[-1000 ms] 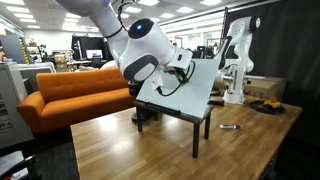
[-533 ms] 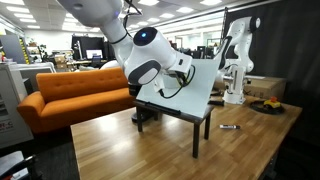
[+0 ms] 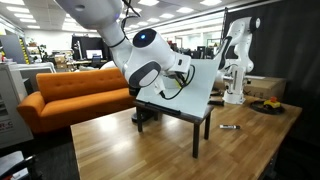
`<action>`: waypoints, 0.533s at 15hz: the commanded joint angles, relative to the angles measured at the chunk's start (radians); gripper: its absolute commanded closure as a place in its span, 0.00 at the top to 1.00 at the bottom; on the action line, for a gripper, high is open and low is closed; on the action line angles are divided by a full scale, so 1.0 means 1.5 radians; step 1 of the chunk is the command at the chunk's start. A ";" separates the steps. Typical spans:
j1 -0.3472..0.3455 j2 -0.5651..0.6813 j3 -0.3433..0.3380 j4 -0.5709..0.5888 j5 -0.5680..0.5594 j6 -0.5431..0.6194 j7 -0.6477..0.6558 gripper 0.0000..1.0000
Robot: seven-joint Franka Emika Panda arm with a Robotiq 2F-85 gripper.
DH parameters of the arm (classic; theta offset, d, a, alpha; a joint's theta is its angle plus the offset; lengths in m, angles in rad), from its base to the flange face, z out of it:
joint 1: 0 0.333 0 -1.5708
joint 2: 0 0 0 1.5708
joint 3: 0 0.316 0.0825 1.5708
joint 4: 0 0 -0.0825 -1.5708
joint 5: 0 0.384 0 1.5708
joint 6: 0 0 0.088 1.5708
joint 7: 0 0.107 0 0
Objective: Erase the drawing on the board
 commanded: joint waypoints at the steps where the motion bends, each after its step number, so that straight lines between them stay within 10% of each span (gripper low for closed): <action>1: -0.001 0.007 -0.006 -0.020 -0.030 0.000 -0.017 0.27; 8: -0.013 0.009 -0.002 -0.051 -0.070 0.002 -0.030 0.27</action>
